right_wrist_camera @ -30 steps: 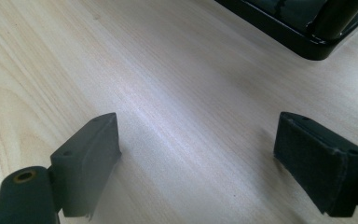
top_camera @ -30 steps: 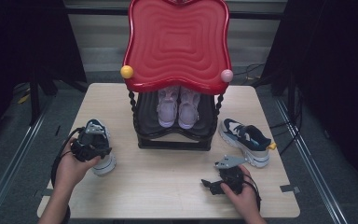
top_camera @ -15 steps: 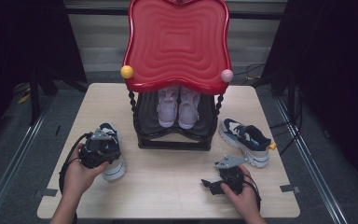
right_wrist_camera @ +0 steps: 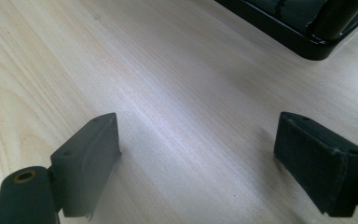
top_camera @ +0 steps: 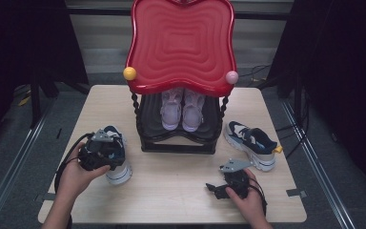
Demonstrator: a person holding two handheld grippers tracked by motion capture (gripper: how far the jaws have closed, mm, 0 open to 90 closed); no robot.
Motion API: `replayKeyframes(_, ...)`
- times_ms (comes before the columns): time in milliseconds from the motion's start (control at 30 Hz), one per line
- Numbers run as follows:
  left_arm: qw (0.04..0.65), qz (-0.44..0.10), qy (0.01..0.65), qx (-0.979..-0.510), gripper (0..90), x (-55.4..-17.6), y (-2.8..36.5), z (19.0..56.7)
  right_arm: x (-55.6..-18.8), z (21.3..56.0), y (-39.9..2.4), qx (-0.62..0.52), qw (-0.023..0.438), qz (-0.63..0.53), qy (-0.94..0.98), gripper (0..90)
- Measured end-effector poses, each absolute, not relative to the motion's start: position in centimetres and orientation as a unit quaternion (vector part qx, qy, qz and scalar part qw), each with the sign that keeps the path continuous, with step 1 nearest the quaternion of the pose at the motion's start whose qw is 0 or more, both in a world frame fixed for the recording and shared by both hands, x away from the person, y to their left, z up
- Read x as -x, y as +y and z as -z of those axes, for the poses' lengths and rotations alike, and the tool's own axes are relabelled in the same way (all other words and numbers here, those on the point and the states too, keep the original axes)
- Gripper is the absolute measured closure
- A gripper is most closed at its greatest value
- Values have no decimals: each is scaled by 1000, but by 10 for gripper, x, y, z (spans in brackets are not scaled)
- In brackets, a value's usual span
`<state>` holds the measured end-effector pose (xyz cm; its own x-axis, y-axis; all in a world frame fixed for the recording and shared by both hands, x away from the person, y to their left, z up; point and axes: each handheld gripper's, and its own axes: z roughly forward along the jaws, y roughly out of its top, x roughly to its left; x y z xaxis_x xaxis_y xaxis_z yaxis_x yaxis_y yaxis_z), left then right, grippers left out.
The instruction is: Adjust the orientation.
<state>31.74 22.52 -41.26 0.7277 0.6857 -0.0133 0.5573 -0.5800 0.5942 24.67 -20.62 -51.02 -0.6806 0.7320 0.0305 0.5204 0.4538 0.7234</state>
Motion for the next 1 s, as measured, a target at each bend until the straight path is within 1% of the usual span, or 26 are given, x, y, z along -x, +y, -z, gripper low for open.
replayKeyframes(133,277,-99,324,-899,421,-319,227,407,-247,510,-206,-373,144,-366,840,138)
replayKeyframes(233,266,-88,311,-908,511,-318,226,407,-247,510,-206,-373,144,-366,840,138)
replayKeyframes(300,258,-80,303,-914,613,-316,222,409,-247,510,-206,-373,144,-366,840,138)
replayKeyframes(333,258,-85,305,-913,656,-314,220,409,-247,510,-206,-373,144,-367,840,138)
replayKeyframes(400,251,-84,303,-916,697,-312,217,409,-247,510,-206,-373,145,-366,840,138)
replayKeyframes(433,249,-86,304,-915,703,-311,215,408,-247,510,-206,-373,144,-366,840,138)
replayKeyframes(533,256,-84,312,-911,709,-309,211,408,-247,510,-206,-372,144,-367,840,138)
replayKeyframes(633,266,-75,303,-912,708,-306,203,408,-247,510,-206,-373,144,-366,840,138)
replayKeyframes(767,252,-68,287,-922,697,-308,195,406,-247,510,-206,-373,144,-366,840,138)
replayKeyframes(833,251,-66,284,-923,647,-310,194,403,-247,510,-206,-373,144,-366,840,138)
replayKeyframes(900,226,-77,278,-930,557,-313,192,399,-247,510,-206,-373,144,-366,840,138)
replayKeyframes(967,218,-65,276,-934,541,-316,192,398,-247,510,-206,-373,144,-366,840,138)
replayKeyframes(1000,208,-68,275,-936,529,-318,191,397,-247,510,-206,-373,144,-366,840,138)
